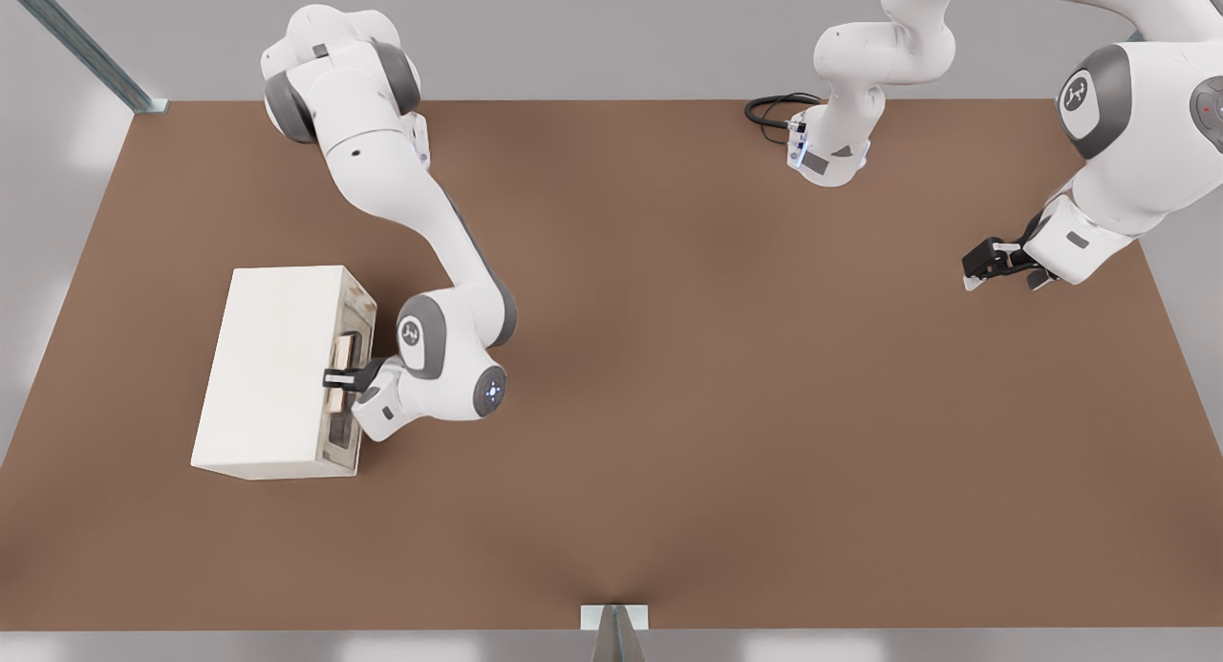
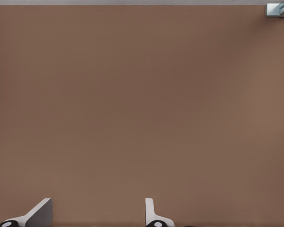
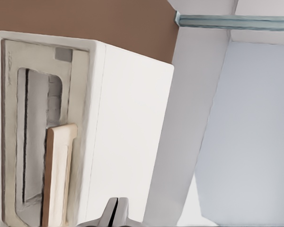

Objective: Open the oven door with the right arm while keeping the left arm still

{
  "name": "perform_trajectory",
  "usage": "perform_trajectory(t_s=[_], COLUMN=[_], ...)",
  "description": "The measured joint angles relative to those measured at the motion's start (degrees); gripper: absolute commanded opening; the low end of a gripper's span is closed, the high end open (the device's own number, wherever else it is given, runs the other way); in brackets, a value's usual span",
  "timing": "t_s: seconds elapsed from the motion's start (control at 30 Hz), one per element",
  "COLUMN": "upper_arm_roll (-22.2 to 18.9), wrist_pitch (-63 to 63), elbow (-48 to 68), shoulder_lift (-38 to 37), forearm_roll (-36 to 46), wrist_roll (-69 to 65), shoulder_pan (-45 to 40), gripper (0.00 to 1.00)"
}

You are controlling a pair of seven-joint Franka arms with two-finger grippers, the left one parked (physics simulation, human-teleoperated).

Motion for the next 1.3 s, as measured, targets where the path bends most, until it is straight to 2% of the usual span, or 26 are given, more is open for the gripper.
perform_trajectory(t_s=[0.57,1.3], upper_arm_roll=[-0.1,-0.2], wrist_pitch=[6.5,6.9], elbow=[-10.0,-13.4], shoulder_lift=[-1.1,-1.0], forearm_roll=[0.1,-0.1], wrist_roll=[14.1,20.7], shoulder_pan=[-0.1,-0.1], gripper=[0.00,0.00])
